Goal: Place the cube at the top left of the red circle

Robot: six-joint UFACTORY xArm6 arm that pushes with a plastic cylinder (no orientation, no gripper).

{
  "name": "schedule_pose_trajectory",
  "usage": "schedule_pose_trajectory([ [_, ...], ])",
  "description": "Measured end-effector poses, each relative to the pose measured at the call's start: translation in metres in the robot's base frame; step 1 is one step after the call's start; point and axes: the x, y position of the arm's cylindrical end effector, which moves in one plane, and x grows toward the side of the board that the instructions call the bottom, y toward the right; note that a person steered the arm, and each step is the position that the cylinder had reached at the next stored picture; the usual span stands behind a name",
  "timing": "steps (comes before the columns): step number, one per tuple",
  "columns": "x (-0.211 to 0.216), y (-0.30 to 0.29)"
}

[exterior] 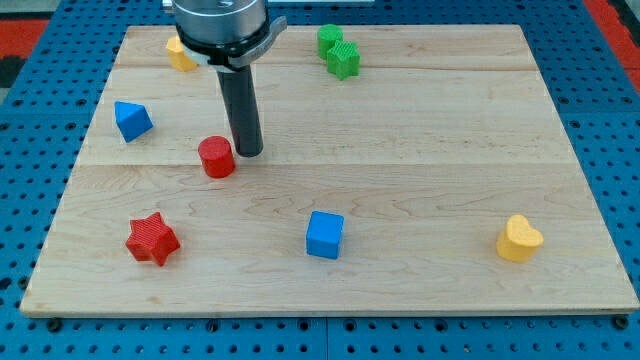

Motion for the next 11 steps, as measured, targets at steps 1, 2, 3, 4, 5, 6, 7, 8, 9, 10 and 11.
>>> schedule_pose_trajectory([
  [1,0.002,-0.053],
  [2,0.049,-0.072],
  [3,0.061,-0.072],
  [4,0.071,-0.019],
  [5,0.075,0.022],
  [6,0.154,0.027],
  [7,0.197,0.051],
  [8,0.158,0.102],
  [9,0.118,0.040],
  [10,0.116,0.035],
  [11,0.130,0.108],
])
